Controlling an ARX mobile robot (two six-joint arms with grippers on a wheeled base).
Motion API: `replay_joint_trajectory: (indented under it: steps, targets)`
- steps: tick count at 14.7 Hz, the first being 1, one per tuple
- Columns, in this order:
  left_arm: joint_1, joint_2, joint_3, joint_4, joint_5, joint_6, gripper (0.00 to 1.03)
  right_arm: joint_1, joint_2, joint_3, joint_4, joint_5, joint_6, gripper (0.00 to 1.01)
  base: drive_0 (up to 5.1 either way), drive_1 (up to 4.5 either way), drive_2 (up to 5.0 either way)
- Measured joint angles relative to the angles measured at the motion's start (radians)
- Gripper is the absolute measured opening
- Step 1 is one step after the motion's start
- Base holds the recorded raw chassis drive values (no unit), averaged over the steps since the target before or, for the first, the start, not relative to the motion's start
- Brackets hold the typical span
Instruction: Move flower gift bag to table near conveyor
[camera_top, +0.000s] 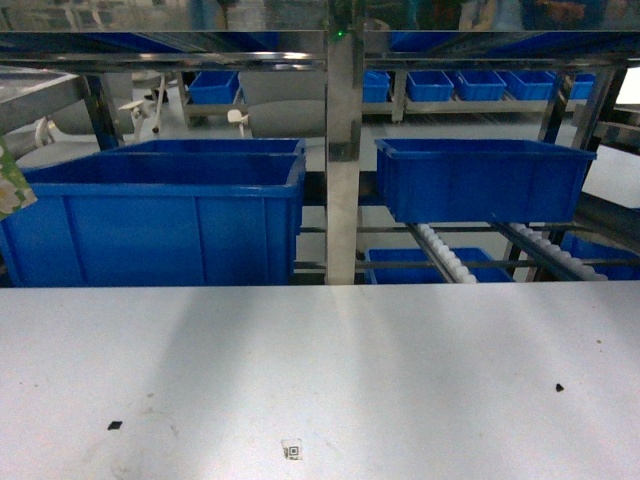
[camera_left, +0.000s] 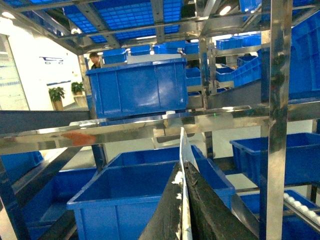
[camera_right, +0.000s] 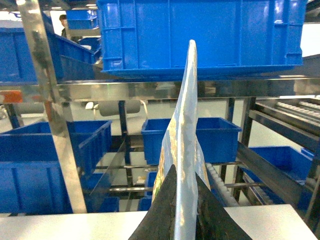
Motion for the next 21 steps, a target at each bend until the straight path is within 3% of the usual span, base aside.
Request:
replay_joint_trajectory:
  steps: [1, 2, 3, 4, 8, 11, 13, 17, 21]
  targets:
    - [0.000, 0.000, 0.000, 0.000, -0.001, -0.001, 0.02, -0.021, 0.055, -0.006, 0.051, -0.075, 0.003, 0.03, -4.8, 2.51, 2.5]
    - [0.000, 0.000, 0.000, 0.000, -0.001, 0.000, 0.02, -0.061, 0.298, -0.007, 0.256, -0.141, 0.004, 0.03, -4.8, 2.51, 2.5]
    - [0.000, 0.000, 0.000, 0.000, -0.001, 0.000, 0.02, -0.055, 0.674, 0.097, 0.461, -0.206, 0.038, 0.03, 0.0, 0.00, 0.0]
    - [0.000, 0.000, 0.000, 0.000, -0.001, 0.000, 0.02, -0.007, 0.974, 0.238, 0.492, -0.229, 0.053, 0.03, 0.0, 0.00, 0.0]
    - [0.000, 0.000, 0.000, 0.000, -0.001, 0.000, 0.02, 0.046, 1.167, 0.319, 0.478, -0.241, 0.063, 0.03, 0.0, 0.00, 0.0]
    - [0.000, 0.000, 0.000, 0.000, -0.001, 0.000, 0.02, 0.074, 1.206, 0.315, 0.464, -0.228, 0.097, 0.03, 0.0, 0.00, 0.0]
    - [0.000, 0.000, 0.000, 0.000, -0.001, 0.000, 0.02, 0.087, 1.229, 0.286, 0.463, -0.217, 0.097, 0.03, 0.0, 0.00, 0.0]
    - [0.000, 0.000, 0.000, 0.000, -0.001, 0.000, 0.02, 0.076, 1.265, 0.236, 0.435, -0.186, 0.087, 0.03, 0.0, 0.00, 0.0]
    - [0.000, 0.000, 0.000, 0.000, -0.001, 0.000, 0.02, 0.063, 1.270, 0.176, 0.495, -0.176, 0.047, 0.03, 0.0, 0.00, 0.0]
